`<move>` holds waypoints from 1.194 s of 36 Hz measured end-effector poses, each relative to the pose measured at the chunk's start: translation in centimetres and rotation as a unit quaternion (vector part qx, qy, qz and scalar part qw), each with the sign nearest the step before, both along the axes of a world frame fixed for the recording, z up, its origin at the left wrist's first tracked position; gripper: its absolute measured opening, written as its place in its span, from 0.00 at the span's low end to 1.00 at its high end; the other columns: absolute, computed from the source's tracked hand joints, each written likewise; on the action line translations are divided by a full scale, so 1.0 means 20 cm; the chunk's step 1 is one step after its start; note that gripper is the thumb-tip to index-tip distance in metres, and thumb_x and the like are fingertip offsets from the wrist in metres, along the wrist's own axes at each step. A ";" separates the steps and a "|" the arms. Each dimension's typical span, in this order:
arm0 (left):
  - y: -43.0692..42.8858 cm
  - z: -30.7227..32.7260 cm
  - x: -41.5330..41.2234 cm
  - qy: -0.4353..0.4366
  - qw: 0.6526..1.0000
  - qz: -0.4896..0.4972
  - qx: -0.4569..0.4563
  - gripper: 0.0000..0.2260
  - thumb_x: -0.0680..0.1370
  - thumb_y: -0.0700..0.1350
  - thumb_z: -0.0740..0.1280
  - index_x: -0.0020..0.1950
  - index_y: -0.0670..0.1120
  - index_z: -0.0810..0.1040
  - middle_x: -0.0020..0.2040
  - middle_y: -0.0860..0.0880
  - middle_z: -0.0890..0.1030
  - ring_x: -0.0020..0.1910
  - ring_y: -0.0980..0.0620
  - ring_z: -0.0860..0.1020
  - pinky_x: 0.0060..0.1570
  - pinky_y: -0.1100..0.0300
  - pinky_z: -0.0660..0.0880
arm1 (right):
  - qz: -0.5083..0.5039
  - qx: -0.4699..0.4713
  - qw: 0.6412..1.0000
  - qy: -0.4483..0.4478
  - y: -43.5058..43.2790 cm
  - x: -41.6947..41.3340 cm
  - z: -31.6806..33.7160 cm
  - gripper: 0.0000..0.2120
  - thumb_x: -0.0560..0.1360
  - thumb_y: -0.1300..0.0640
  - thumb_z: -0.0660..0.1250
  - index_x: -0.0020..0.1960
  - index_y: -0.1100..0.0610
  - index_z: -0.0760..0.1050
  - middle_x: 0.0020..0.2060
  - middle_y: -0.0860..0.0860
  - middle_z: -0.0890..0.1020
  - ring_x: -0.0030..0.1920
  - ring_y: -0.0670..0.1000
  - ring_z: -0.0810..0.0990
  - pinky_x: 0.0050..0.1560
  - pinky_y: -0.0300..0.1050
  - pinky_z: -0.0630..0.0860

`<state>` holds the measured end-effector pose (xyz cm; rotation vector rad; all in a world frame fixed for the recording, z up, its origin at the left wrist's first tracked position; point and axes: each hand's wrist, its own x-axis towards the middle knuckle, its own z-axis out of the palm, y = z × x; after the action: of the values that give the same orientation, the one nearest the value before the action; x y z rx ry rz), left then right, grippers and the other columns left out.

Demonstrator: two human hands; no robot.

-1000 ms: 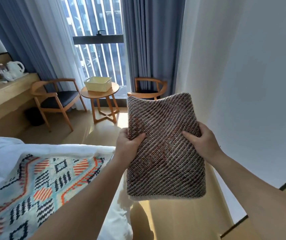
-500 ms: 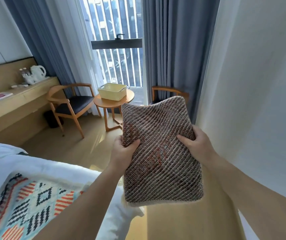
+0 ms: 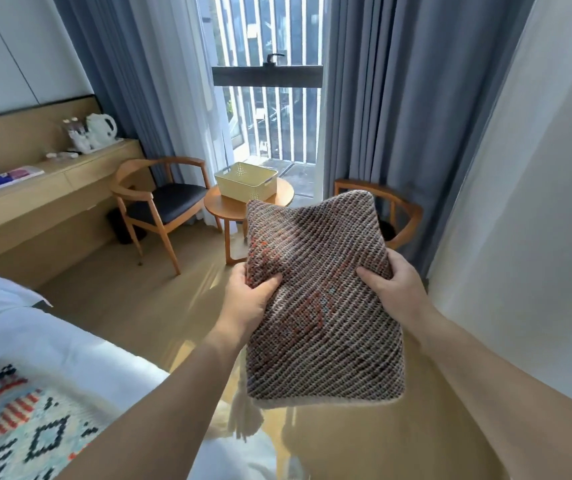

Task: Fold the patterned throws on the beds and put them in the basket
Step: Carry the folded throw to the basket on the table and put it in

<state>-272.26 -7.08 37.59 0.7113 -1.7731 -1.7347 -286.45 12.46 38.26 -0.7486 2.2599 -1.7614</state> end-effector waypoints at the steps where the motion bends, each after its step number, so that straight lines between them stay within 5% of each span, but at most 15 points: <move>1: -0.05 -0.01 -0.07 0.005 1.000 -0.001 -0.003 0.16 0.74 0.39 0.73 0.58 0.43 0.72 0.51 0.49 0.81 0.46 0.57 0.81 0.45 0.63 0.76 | -0.001 -0.002 1.000 0.002 -0.05 -0.07 -0.01 0.16 0.75 0.55 0.70 0.63 0.50 0.74 0.52 0.41 0.80 0.51 0.36 0.77 0.42 0.26 0.73; 6: -0.34 -0.03 -0.43 0.027 1.000 -0.010 -0.004 0.12 0.75 0.37 0.71 0.54 0.46 0.71 0.48 0.53 0.80 0.44 0.61 0.79 0.39 0.71 0.75 | -0.003 -0.003 1.000 0.004 -0.35 -0.42 -0.03 0.15 0.75 0.56 0.70 0.61 0.51 0.73 0.51 0.41 0.80 0.50 0.37 0.78 0.47 0.30 0.76; 10: -0.59 -0.03 -0.69 0.031 0.999 -0.018 0.007 0.13 0.75 0.37 0.71 0.51 0.51 0.71 0.49 0.53 0.80 0.47 0.58 0.79 0.44 0.65 0.75 | -0.001 0.006 1.000 0.000 -0.59 -0.69 -0.03 0.15 0.75 0.55 0.70 0.61 0.51 0.74 0.53 0.45 0.81 0.53 0.44 0.80 0.56 0.43 0.77; 14: -0.80 0.00 -0.91 0.047 0.998 -0.020 0.023 0.13 0.75 0.36 0.71 0.53 0.48 0.71 0.49 0.52 0.80 0.45 0.60 0.80 0.41 0.67 0.77 | -0.014 0.010 1.000 0.002 -0.80 -0.92 -0.02 0.17 0.75 0.53 0.70 0.63 0.52 0.74 0.54 0.45 0.81 0.54 0.45 0.80 0.57 0.45 0.77; 20: -1.06 0.02 -1.17 0.053 0.998 -0.018 0.039 0.13 0.75 0.36 0.71 0.51 0.49 0.71 0.50 0.51 0.80 0.47 0.57 0.80 0.51 0.58 0.78 | 0.005 -0.006 1.000 -0.026 -1.09 -1.19 -0.01 0.16 0.75 0.55 0.70 0.62 0.50 0.75 0.54 0.46 0.82 0.54 0.46 0.81 0.58 0.51 0.78; 24: -1.23 0.02 -1.30 0.052 0.998 0.004 0.025 0.13 0.75 0.37 0.71 0.51 0.50 0.72 0.48 0.54 0.80 0.45 0.61 0.80 0.45 0.67 0.78 | 0.018 0.000 1.000 -0.025 -1.29 -1.35 -0.02 0.13 0.75 0.55 0.70 0.58 0.46 0.74 0.52 0.44 0.81 0.53 0.46 0.80 0.57 0.50 0.78; 32: -1.61 -0.04 -1.66 -0.007 0.999 0.039 -0.022 0.18 0.74 0.45 0.73 0.60 0.46 0.71 0.53 0.51 0.81 0.53 0.54 0.80 0.54 0.55 0.75 | 0.046 0.027 0.999 -0.010 -1.70 -1.78 -0.08 0.19 0.75 0.51 0.70 0.64 0.52 0.74 0.54 0.47 0.82 0.54 0.47 0.80 0.57 0.50 0.77; 35: -1.77 -0.05 -1.86 -0.016 0.998 0.057 -0.030 0.17 0.75 0.45 0.73 0.60 0.45 0.72 0.53 0.51 0.81 0.52 0.54 0.79 0.52 0.57 0.75 | 0.060 0.019 0.998 -0.012 -1.88 -2.00 -0.10 0.15 0.73 0.50 0.71 0.59 0.48 0.75 0.53 0.46 0.83 0.53 0.48 0.81 0.58 0.55 0.78; 43: -2.15 -0.04 -2.34 -0.034 0.994 0.098 -0.021 0.15 0.76 0.45 0.72 0.59 0.49 0.70 0.51 0.56 0.79 0.50 0.59 0.77 0.52 0.59 0.71 | 0.101 0.023 0.995 -0.012 -2.34 -2.54 -0.07 0.16 0.74 0.53 0.71 0.61 0.50 0.76 0.51 0.44 0.83 0.51 0.44 0.82 0.55 0.46 0.78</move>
<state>-319.06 -50.15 36.80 0.9034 -1.7177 -1.5553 -337.31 -34.37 36.94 -0.9067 2.1174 -1.6121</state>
